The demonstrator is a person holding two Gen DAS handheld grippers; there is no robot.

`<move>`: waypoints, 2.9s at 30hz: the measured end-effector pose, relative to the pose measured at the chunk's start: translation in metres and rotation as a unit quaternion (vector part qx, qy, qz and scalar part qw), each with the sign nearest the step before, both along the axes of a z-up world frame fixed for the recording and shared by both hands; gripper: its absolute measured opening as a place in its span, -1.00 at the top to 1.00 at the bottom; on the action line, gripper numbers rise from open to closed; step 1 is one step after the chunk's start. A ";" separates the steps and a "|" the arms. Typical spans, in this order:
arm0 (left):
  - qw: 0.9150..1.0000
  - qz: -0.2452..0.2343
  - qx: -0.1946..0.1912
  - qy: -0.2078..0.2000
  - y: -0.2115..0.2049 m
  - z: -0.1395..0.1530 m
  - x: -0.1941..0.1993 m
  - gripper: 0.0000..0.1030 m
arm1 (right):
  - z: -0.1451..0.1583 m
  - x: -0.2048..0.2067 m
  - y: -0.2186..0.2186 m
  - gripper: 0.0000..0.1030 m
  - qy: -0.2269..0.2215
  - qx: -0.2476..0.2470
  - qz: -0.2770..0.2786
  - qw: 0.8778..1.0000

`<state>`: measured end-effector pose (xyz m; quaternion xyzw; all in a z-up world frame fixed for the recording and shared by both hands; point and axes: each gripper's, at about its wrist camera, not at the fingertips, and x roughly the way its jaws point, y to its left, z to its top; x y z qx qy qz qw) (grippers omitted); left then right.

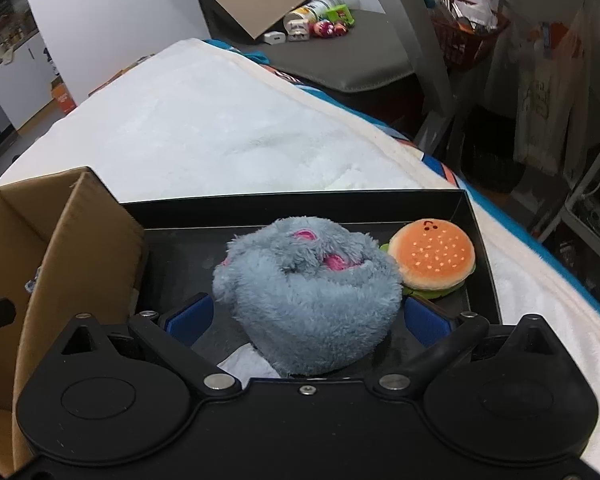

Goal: Organize soft objects
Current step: 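Move the right gripper to the grey fluffy plush and grasp it, then carry the grey plush with the right gripper into the box and release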

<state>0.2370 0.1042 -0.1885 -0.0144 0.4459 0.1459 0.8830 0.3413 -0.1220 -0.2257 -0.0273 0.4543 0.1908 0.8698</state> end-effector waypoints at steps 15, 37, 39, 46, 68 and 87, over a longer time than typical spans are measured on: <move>1.000 -0.001 -0.015 -0.005 0.005 -0.001 0.000 -0.54 | 0.006 0.000 0.002 -0.19 -0.013 0.004 0.007 1.000; 0.998 0.016 -0.053 -0.038 0.029 0.007 -0.024 -0.54 | 0.080 -0.036 0.043 -0.21 -0.115 -0.014 0.073 0.991; 0.997 0.019 -0.058 -0.042 0.031 0.008 -0.026 -0.53 | 0.085 -0.040 0.051 -0.21 -0.124 -0.017 0.083 0.989; 0.996 0.022 -0.065 -0.061 0.034 0.008 -0.035 -0.46 | 0.099 -0.054 0.078 -0.21 -0.151 -0.025 0.118 0.981; 0.992 0.018 -0.106 -0.072 0.048 0.000 -0.046 0.54 | 0.084 -0.092 0.150 -0.26 -0.200 -0.144 0.229 0.942; 0.991 0.024 -0.111 -0.065 0.050 0.000 -0.043 0.46 | 0.062 -0.115 0.173 -0.60 -0.244 -0.241 0.276 0.898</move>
